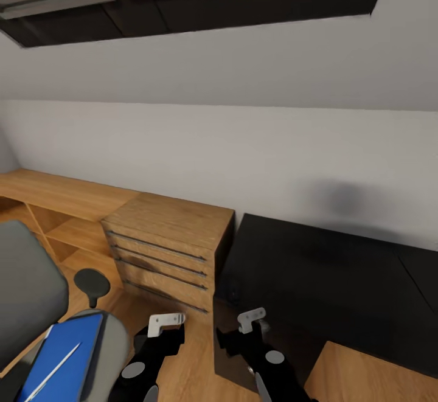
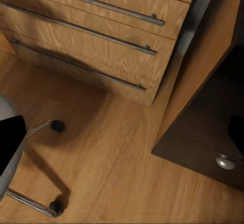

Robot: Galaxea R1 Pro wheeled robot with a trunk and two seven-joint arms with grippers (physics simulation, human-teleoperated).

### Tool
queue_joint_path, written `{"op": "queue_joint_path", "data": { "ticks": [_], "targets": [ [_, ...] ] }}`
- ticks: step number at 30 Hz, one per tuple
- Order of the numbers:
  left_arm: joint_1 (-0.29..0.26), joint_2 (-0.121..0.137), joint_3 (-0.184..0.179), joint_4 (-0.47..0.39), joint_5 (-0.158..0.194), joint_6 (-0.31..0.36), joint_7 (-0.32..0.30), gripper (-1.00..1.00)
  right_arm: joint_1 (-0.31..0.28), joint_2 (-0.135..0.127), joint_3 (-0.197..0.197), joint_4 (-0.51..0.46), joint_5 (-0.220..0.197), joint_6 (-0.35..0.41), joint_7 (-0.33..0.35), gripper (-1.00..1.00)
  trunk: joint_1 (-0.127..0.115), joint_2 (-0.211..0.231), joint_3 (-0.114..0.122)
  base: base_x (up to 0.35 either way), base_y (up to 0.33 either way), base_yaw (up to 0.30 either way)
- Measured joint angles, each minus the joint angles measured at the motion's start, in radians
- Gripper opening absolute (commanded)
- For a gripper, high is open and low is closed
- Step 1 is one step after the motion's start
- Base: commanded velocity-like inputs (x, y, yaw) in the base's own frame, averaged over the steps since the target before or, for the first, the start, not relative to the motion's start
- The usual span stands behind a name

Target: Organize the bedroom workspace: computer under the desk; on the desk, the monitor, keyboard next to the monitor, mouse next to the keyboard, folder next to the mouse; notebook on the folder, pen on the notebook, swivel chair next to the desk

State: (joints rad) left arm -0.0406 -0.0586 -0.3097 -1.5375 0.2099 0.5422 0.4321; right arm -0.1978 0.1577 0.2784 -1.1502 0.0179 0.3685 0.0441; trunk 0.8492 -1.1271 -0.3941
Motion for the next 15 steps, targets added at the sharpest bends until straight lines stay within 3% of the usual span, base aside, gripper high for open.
{"op": "queue_joint_path", "data": {
  "ticks": [15],
  "targets": [
    [0.000, 0.000, 0.000, 0.000, 0.000, 0.000, 0.000, 1.00, 0.000, 0.001, 0.002, 0.007, 0.000, 0.000, -0.001, 1.00, 0.000, 0.000, 0.000, -0.334, 0.127, 0.000]
  ]
}}
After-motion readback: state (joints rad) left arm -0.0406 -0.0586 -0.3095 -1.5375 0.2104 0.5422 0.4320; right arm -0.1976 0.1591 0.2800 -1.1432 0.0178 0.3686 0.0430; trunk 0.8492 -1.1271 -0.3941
